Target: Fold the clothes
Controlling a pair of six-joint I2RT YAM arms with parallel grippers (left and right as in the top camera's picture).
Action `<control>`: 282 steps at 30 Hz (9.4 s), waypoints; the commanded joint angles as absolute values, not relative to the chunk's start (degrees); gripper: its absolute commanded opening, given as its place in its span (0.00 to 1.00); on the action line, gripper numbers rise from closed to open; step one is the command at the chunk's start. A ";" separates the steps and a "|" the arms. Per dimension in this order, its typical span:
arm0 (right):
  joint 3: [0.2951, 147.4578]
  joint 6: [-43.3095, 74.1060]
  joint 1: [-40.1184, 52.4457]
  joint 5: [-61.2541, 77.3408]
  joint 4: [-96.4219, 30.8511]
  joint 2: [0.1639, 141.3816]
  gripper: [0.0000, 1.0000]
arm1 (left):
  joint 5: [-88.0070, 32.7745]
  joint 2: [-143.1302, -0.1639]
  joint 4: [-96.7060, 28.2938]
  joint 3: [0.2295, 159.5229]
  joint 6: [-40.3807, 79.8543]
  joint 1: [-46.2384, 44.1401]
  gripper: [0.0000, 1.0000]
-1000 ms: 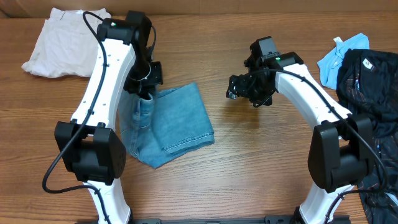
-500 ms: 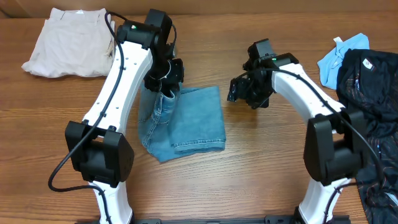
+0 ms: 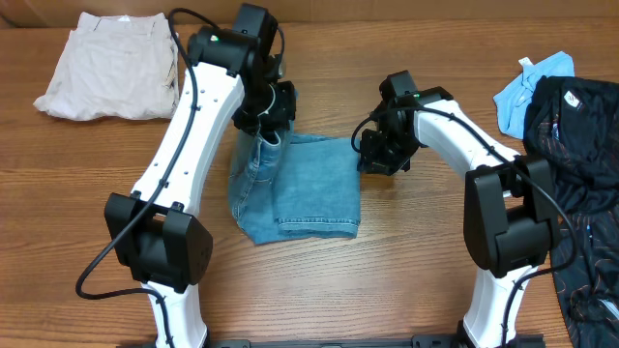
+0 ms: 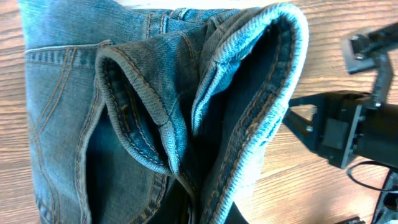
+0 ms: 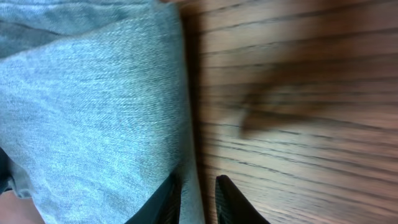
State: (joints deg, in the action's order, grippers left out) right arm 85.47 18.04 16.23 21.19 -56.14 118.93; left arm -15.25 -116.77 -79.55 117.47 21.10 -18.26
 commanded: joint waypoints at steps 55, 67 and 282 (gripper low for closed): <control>85.45 16.73 19.38 15.40 -59.48 119.63 0.15 | -17.43 -116.49 -76.16 119.33 25.61 -27.99 0.08; 85.56 16.49 15.64 15.03 -60.36 119.61 0.15 | -17.43 -116.64 -76.07 118.83 25.93 -28.86 0.11; 75.24 23.42 29.17 48.10 -38.70 108.79 0.04 | -1.02 -116.90 -85.45 116.36 22.70 -8.54 1.00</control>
State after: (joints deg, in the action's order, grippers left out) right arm 79.66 20.23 28.42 46.81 -41.91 107.98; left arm -1.63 -116.81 -85.54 116.22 22.13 -8.75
